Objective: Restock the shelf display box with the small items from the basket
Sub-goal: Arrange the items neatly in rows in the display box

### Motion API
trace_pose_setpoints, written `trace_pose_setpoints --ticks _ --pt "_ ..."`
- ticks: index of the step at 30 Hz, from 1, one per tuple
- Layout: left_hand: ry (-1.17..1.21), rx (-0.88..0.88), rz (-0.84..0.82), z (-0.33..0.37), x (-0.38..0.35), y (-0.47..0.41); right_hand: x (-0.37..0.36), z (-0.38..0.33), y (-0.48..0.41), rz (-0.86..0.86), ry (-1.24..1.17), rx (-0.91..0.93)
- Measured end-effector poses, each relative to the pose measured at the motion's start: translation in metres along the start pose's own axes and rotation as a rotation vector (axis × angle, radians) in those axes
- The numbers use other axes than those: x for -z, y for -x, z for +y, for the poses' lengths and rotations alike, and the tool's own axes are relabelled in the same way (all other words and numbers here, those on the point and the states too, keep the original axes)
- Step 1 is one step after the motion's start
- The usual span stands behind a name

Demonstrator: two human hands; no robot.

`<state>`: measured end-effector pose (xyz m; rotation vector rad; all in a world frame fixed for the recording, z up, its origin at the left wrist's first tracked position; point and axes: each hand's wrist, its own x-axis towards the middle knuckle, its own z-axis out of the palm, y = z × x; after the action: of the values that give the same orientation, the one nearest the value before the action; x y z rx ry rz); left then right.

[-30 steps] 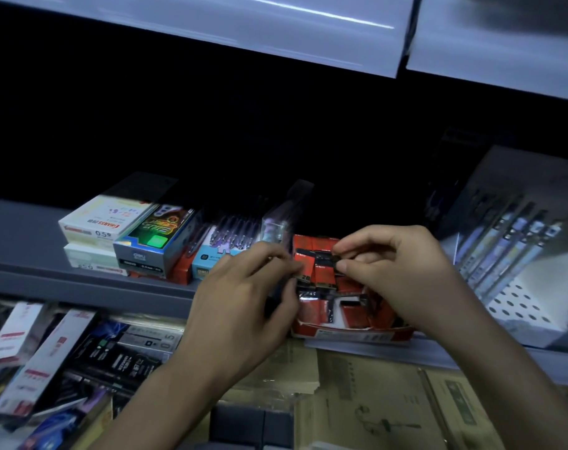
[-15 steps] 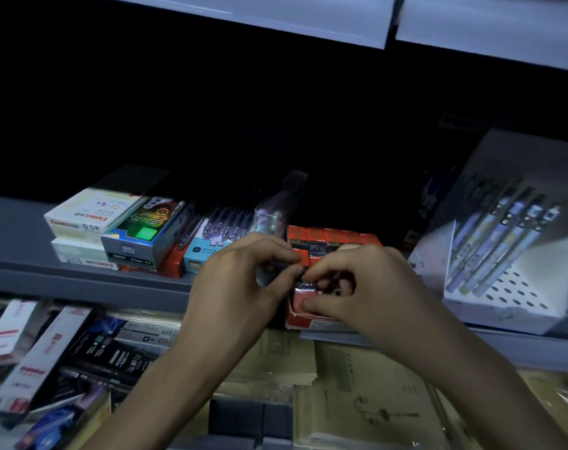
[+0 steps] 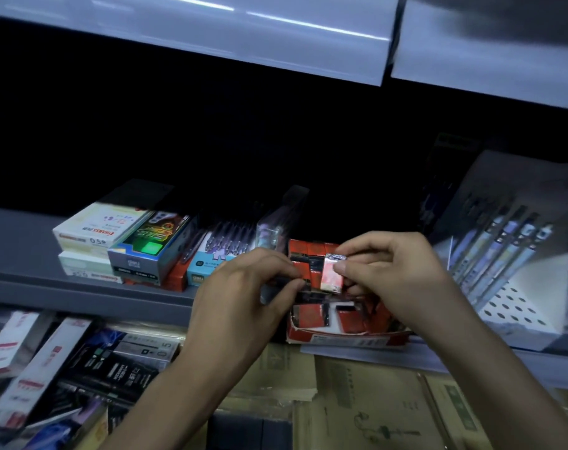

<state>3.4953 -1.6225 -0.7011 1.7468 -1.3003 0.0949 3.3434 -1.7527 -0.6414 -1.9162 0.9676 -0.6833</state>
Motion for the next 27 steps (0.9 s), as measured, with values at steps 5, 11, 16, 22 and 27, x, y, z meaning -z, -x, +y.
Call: trace_pose_setpoints --ticks 5,11,16,22,27 --pt "0.021 0.016 -0.005 -0.002 -0.001 -0.001 -0.014 0.009 -0.007 0.050 0.105 0.033" --pt "0.094 0.086 0.001 -0.001 -0.005 -0.001 -0.020 0.010 -0.004 0.142 0.177 0.108" --pt "0.076 0.069 0.030 -0.002 -0.007 0.001 -0.025 0.011 -0.006 0.195 0.237 0.128" --pt "0.096 0.112 0.084 0.003 -0.012 0.000 -0.024 0.008 -0.004 0.211 0.275 0.120" --pt "0.095 0.205 0.067 0.009 -0.014 -0.004 0.009 0.006 0.001 0.212 0.309 0.120"
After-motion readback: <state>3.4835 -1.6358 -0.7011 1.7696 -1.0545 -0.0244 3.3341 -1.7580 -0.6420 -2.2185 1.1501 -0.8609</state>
